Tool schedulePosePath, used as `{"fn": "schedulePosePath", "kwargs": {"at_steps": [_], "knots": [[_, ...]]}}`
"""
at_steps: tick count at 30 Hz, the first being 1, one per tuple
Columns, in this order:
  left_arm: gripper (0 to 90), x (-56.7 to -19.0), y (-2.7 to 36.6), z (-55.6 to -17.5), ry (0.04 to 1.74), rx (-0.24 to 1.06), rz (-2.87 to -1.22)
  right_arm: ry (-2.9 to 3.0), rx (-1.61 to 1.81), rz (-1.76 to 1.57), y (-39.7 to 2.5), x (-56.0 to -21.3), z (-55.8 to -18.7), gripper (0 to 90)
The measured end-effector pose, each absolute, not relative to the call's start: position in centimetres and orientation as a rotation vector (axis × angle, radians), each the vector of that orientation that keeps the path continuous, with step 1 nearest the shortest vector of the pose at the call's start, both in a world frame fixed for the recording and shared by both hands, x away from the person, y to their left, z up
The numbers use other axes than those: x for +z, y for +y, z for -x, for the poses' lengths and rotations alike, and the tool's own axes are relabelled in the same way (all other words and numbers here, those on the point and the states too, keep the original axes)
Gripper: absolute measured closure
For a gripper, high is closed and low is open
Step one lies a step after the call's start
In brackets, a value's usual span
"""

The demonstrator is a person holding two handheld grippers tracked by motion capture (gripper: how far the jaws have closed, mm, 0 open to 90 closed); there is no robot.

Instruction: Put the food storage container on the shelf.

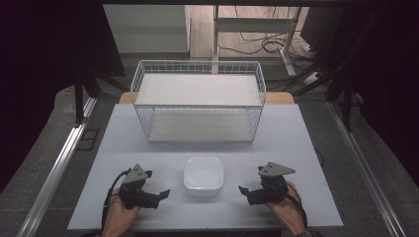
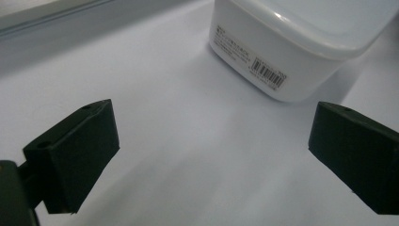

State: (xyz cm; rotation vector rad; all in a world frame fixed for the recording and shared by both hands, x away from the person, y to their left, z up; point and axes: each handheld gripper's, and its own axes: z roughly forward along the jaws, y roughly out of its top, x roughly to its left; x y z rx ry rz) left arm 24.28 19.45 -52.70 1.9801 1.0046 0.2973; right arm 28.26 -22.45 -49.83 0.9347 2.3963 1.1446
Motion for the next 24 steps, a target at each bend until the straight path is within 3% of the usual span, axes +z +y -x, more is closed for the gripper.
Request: {"fn": "schedulePosePath", "kwargs": {"at_steps": [12,17,24], "knots": [[1.7,-51.3,17.4,-25.9,0.965,0.28,-2.034,2.431,1.217,-0.928,-20.0,-49.0,-29.1,1.0],[2.1,-50.7,16.6,-27.1,0.953,0.188,-1.974,2.458,1.225,-0.913,-18.5,-48.6,-29.6,0.0],[3.7,-49.7,14.7,-29.1,0.915,0.165,-1.992,2.492,1.193,-0.892,-16.4,-47.7,-30.2,0.6]]}}
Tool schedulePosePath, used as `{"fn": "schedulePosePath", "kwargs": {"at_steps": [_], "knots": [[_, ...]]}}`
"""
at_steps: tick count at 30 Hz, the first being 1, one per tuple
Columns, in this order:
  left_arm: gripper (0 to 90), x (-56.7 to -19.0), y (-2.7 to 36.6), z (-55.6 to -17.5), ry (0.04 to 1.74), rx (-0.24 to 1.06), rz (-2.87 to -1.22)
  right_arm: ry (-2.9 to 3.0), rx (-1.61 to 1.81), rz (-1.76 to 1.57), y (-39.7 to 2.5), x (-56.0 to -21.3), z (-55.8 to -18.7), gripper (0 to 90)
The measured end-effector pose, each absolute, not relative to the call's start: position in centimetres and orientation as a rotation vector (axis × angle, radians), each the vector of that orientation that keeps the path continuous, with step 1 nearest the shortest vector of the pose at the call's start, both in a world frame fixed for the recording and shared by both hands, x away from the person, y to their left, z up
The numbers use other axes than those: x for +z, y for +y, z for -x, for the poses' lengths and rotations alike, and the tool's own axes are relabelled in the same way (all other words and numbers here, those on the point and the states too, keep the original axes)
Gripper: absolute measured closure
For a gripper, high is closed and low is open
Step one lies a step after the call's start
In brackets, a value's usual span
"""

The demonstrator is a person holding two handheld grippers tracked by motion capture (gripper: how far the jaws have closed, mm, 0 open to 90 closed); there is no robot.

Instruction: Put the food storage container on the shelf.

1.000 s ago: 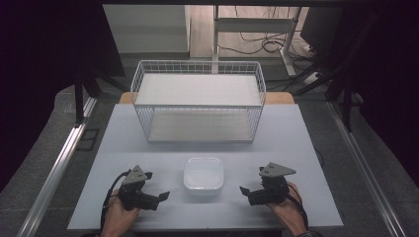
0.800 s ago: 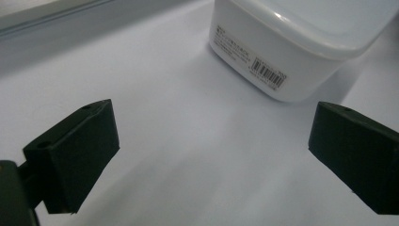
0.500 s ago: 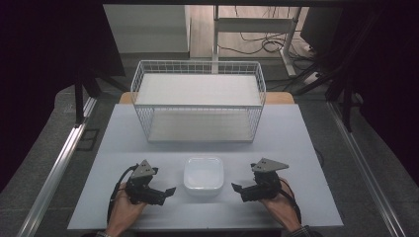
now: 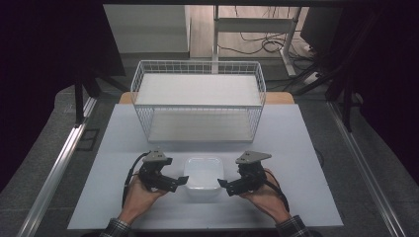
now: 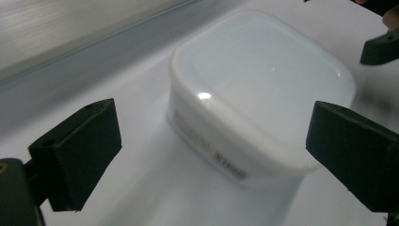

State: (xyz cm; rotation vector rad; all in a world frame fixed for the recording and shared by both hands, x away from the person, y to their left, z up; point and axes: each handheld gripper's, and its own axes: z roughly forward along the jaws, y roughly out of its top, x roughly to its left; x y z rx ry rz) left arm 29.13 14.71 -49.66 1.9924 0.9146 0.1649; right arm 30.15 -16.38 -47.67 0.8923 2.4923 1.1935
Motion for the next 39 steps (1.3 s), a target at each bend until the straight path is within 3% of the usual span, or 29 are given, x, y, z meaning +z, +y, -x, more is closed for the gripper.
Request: {"fn": "schedulePosePath", "kwargs": {"at_steps": [11,17,22,25,26,27,28,34,35,36,39], "knots": [[7.7,-50.2,12.9,-30.6,0.885,0.138,-2.061,2.556,1.164,-0.939,-14.1,-48.0,-31.7,9.0],[16.1,-51.1,13.2,-30.5,0.872,-0.032,-2.004,2.65,1.243,-1.037,-14.3,-49.0,-32.1,14.0],[20.2,-51.1,13.3,-29.9,0.903,-0.056,-1.992,2.687,1.271,-1.098,-14.6,-49.0,-31.8,21.3],[32.9,-50.7,14.1,-28.8,0.94,-0.083,-1.97,2.673,1.285,-1.135,-15.5,-48.5,-31.1,39.8],[37.6,-50.7,14.1,-28.8,0.94,-0.083,-1.97,2.673,1.285,-1.135,-15.5,-48.5,-31.1,39.8],[44.7,-50.5,14.5,-28.3,0.945,-0.08,-1.959,2.657,1.301,-1.168,-16.0,-48.3,-30.7,49.3],[50.0,-50.5,14.5,-28.3,0.945,-0.08,-1.959,2.657,1.301,-1.168,-16.0,-48.3,-30.7,49.3],[65.1,-49.9,15.0,-26.9,0.964,-0.039,-1.917,2.614,1.375,-1.282,-17.2,-47.8,-29.9,68.6],[69.4,-49.7,15.1,-26.8,0.965,-0.026,-1.896,2.594,1.381,-1.286,-17.3,-47.6,-29.8,72.0],[80.1,-49.7,15.0,-26.8,0.96,-0.007,-1.907,2.549,1.357,-1.281,-17.4,-47.3,-29.5,78.0],[80.7,-49.6,14.5,-26.4,0.959,0.059,-1.929,2.494,1.257,-1.197,-16.7,-47.2,-28.9,77.4]]}}
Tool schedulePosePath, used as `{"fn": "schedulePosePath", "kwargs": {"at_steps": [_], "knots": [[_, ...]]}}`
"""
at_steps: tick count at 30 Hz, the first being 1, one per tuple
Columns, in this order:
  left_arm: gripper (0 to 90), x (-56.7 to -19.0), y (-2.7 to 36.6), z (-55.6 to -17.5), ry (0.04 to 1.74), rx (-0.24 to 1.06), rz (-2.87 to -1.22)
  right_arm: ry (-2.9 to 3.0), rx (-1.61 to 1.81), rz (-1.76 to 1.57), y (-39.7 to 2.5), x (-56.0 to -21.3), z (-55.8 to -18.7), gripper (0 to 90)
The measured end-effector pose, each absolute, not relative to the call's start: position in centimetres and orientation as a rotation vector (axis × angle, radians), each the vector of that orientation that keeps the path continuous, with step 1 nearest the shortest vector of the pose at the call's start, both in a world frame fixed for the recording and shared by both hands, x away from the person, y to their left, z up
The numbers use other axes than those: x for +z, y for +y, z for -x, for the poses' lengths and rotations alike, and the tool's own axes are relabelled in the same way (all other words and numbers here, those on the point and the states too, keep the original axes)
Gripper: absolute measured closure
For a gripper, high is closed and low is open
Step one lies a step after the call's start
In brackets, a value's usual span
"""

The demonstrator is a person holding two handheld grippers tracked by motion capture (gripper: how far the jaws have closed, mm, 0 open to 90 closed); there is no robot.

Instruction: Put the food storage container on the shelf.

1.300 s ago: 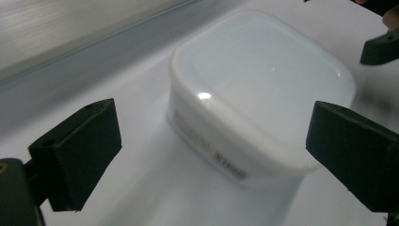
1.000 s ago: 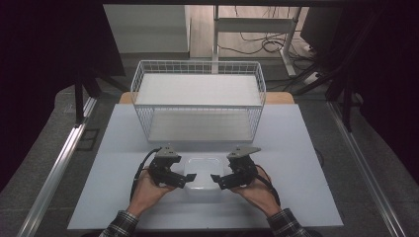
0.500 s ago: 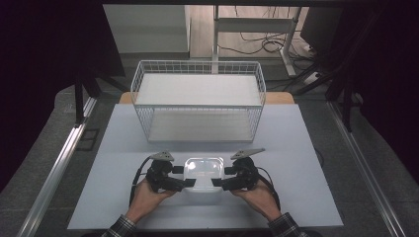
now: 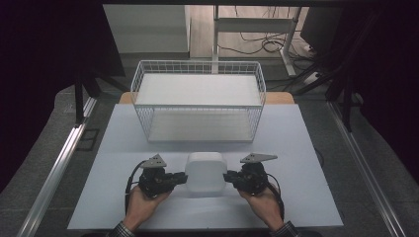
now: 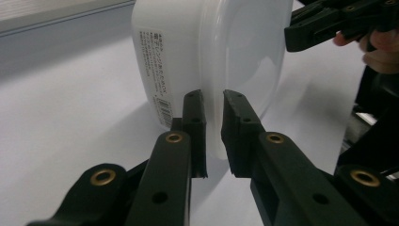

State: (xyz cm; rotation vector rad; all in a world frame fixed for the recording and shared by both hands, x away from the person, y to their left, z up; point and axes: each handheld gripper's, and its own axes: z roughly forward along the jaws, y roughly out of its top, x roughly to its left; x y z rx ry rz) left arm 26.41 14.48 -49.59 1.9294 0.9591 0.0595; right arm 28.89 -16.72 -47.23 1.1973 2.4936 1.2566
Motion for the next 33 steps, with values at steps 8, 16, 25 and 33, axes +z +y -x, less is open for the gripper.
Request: {"fn": "schedulePosePath", "kwargs": {"at_steps": [8,16,25,33], "knots": [[80.9,-49.6,14.5,-26.5,0.979,0.065,-1.898,2.446,1.286,-1.183,-16.7,-47.2,-28.8,77.6],[80.8,-48.0,14.7,-27.0,0.98,0.118,-1.878,2.4,1.337,-1.124,-16.5,-46.0,-29.1,77.8],[80.7,-45.9,15.2,-27.7,0.964,0.17,-1.88,2.374,1.39,-1.052,-16.2,-43.9,-30.0,78.1],[80.7,-43.6,15.7,-28.7,0.954,0.204,-1.871,2.355,1.422,-1.014,-15.7,-41.9,-31.3,78.1]]}}
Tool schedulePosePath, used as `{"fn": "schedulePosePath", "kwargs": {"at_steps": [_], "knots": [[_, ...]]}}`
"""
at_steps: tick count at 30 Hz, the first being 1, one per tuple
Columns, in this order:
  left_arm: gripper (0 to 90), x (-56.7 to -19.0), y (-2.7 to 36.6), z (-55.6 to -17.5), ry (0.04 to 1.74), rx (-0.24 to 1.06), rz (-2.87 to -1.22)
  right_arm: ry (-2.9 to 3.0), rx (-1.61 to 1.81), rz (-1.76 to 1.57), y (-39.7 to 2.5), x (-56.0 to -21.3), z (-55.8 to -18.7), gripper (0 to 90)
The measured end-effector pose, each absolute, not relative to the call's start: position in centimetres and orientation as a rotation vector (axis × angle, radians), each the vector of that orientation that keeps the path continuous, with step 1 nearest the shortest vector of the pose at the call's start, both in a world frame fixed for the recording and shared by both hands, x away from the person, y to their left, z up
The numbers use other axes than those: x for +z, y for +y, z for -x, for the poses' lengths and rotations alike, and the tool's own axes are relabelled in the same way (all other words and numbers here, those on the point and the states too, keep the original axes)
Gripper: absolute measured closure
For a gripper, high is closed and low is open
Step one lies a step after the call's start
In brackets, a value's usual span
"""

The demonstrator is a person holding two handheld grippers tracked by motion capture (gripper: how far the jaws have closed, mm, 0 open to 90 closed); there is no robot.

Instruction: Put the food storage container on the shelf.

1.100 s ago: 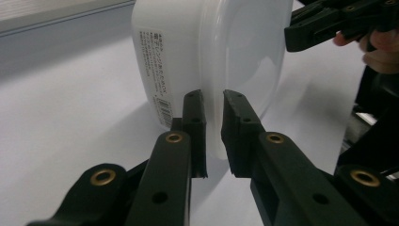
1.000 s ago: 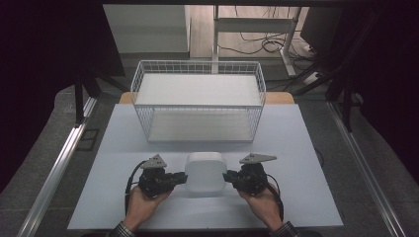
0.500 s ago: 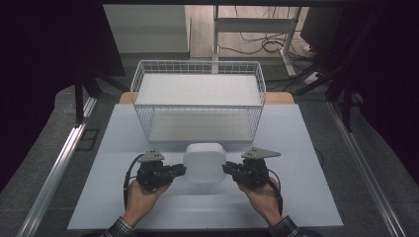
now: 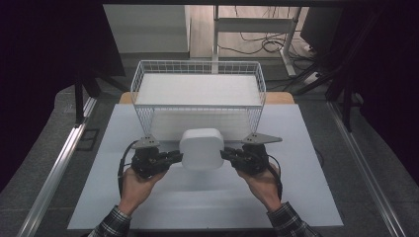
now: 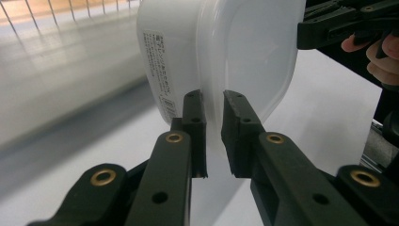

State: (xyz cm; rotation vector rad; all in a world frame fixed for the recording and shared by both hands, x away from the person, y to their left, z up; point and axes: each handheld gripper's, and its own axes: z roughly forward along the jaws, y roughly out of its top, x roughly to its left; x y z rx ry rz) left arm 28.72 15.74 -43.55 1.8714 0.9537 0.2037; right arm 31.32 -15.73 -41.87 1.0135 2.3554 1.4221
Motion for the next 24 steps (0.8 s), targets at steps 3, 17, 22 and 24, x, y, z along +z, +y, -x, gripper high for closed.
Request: {"fn": "schedulePosePath", "kwargs": {"at_steps": [3,17,22,24], "knots": [[80.7,-42.4,16.0,-29.3,0.95,0.213,-1.858,2.352,1.443,-1.0,-15.6,-40.7,-32.2,78.1],[80.6,-38.3,17.2,-30.8,0.934,0.273,-1.844,2.316,1.481,-0.953,-14.4,-37.0,-34.1,78.2],[80.5,-36.5,17.9,-31.4,0.93,0.285,-1.825,2.308,1.492,-0.928,-13.7,-35.1,-34.9,78.1],[80.5,-35.7,18.3,-31.8,0.925,0.282,-1.818,2.301,1.499,-0.922,-13.5,-34.3,-35.1,78.2]]}}
